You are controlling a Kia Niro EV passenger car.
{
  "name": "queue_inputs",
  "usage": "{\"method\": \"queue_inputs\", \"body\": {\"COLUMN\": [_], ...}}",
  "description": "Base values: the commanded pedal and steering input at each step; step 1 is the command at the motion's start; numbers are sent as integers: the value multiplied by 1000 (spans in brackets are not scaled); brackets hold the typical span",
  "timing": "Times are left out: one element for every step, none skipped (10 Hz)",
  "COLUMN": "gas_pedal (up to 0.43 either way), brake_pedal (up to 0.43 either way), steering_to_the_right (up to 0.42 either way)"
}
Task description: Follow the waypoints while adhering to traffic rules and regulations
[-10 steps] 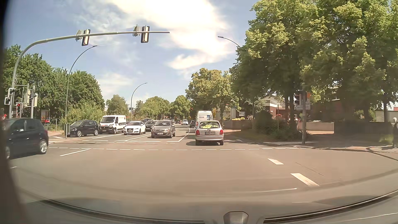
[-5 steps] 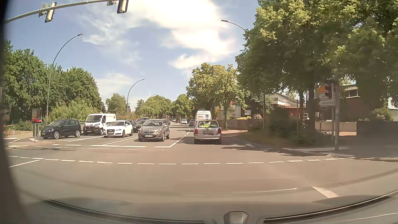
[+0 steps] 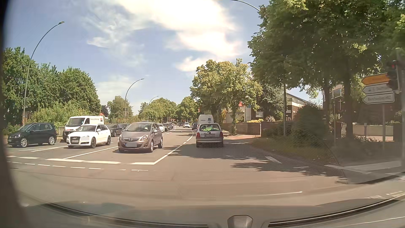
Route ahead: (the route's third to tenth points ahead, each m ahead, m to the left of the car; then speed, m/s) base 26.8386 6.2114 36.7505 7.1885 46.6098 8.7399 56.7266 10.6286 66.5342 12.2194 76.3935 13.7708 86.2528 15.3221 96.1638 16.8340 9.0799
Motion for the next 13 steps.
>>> {"method": "queue_inputs", "body": {"gas_pedal": [177,177,177,177,177,177,177,177,189,189,189,189,189], "brake_pedal": [6,6,6,6,6,6,6,0,6,6,6,6,6], "steering_to_the_right": [-8,-8,-9,-16,-21,-21,-21,-20,-20,-18,-14,-12,-12]}}
